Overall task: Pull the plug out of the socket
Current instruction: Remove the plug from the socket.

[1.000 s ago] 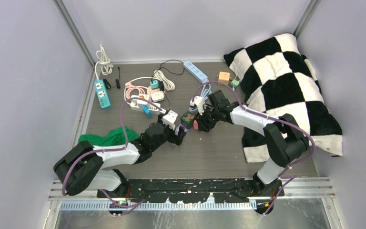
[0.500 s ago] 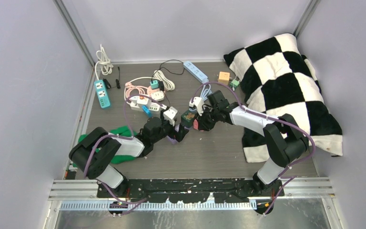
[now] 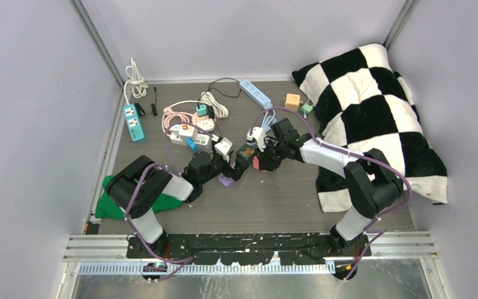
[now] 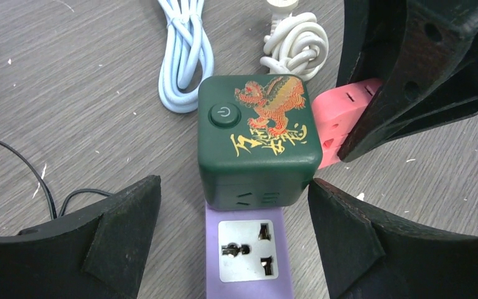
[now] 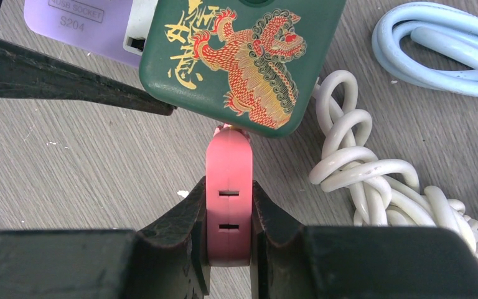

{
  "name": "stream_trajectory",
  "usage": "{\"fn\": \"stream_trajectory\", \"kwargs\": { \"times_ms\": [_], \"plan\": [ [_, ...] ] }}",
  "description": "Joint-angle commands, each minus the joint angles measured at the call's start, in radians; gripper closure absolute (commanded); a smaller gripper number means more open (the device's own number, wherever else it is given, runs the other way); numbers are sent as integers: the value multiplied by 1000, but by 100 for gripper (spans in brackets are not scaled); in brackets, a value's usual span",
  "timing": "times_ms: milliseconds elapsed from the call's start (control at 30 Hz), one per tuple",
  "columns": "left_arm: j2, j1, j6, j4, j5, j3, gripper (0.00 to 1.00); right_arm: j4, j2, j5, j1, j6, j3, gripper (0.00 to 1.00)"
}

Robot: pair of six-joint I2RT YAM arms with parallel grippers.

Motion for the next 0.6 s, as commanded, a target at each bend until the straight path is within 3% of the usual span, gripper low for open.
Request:
{"fn": "stream_trajectory", "kwargs": {
  "times_ms": [0,333,567],
  "plan": [
    [26,6,-3,174,21,23,12,-18,-19,-18,-2,-3,7,99],
    [61,24,-198,356,23,-2,12,-15,-14,-13,-3,10,10,99],
    [89,32,-341,375,-34,10,20,-15,-12,-12,-2,12,12,99]
  ]
}}
